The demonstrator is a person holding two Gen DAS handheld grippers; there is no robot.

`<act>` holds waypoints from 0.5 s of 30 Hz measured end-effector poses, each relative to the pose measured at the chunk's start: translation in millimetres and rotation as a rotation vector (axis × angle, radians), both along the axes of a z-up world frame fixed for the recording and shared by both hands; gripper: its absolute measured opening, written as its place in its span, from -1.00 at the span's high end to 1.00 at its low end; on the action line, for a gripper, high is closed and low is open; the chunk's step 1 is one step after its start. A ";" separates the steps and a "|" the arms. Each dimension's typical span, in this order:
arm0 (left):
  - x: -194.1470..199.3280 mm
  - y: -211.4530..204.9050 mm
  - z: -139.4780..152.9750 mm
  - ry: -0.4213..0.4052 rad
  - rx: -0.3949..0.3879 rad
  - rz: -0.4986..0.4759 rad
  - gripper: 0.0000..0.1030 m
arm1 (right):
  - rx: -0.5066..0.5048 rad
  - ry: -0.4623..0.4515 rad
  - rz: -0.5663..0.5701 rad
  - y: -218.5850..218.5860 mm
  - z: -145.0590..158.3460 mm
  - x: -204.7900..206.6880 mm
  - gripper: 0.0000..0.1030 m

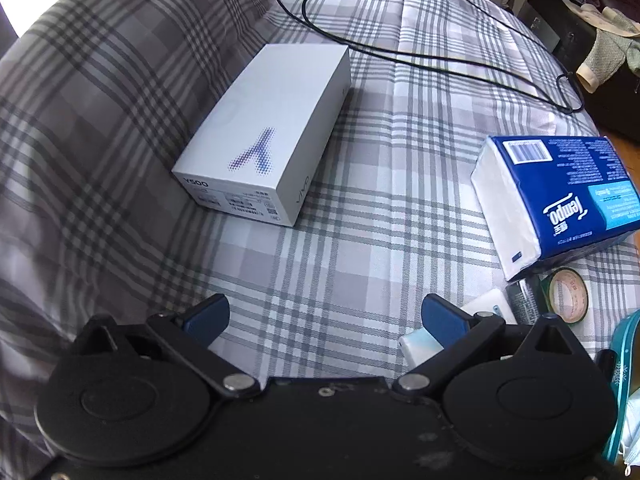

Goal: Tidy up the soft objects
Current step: 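Move the right gripper to the tape roll while the left gripper approaches the white tissue pack, then grasp the green-edged tape roll with the right gripper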

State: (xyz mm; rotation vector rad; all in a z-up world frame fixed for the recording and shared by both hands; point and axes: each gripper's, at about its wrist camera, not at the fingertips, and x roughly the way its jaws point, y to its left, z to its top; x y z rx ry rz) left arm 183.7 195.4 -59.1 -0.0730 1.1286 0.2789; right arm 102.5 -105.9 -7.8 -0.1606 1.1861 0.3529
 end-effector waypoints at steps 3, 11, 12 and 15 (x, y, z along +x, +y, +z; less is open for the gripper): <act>5.5 5.4 -12.2 0.025 -0.061 -0.001 -0.99 | -0.003 -0.005 0.025 11.9 -5.7 4.2 -0.10; 7.2 5.0 -21.2 0.009 -0.084 -0.035 -0.99 | -0.005 0.035 0.023 34.9 -31.4 19.3 -0.10; 7.2 6.0 -21.8 0.008 -0.089 -0.032 -0.99 | -0.005 0.037 0.021 37.0 -34.4 20.9 -0.10; 7.5 13.0 -23.8 0.014 -0.111 -0.005 -0.99 | 0.000 0.040 0.013 43.1 -41.1 26.4 -0.10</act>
